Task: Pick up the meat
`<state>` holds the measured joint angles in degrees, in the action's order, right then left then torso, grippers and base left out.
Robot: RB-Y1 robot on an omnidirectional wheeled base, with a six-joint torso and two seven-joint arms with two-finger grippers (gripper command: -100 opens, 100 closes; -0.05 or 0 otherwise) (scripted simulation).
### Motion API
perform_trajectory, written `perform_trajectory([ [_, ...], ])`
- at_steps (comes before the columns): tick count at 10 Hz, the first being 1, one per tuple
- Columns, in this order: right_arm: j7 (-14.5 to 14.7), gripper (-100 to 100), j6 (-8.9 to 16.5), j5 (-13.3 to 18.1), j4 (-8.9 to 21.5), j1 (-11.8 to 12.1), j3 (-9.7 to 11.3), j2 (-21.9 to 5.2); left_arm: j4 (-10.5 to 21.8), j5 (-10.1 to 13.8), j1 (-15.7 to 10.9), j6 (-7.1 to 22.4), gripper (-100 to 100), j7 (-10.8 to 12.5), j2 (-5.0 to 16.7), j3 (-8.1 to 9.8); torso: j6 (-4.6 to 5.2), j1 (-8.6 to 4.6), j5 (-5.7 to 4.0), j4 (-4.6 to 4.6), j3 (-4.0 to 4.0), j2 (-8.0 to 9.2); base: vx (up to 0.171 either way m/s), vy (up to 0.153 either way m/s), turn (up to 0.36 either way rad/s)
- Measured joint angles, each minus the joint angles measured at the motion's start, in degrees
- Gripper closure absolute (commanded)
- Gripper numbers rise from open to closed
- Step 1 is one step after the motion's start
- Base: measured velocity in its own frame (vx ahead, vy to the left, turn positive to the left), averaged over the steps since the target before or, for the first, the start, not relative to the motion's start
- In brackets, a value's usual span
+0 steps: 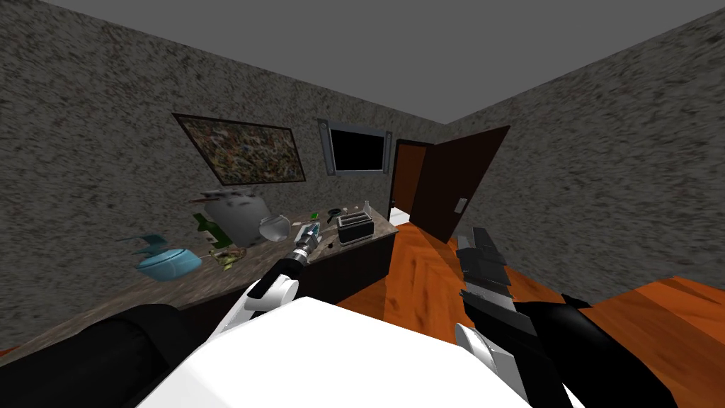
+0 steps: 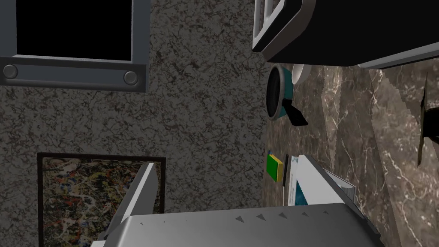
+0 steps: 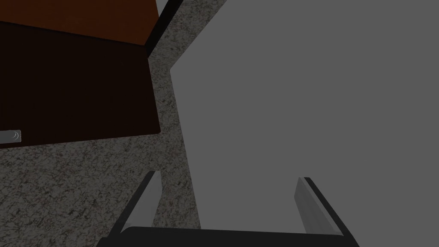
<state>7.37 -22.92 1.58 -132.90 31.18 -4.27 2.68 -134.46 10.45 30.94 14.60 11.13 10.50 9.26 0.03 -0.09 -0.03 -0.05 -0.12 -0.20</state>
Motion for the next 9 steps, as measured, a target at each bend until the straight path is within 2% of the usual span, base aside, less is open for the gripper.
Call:
perform_trajectory([
  [9,0.00,0,0.00,0.00,0.00,0.00,0.00,0.00,1.01,4.32,-1.01,12.48,-100,0.51,0.53,2.64,0.00,0.07,0.02,-0.01,-0.03,-0.06,0.038,-0.026,0.048],
])
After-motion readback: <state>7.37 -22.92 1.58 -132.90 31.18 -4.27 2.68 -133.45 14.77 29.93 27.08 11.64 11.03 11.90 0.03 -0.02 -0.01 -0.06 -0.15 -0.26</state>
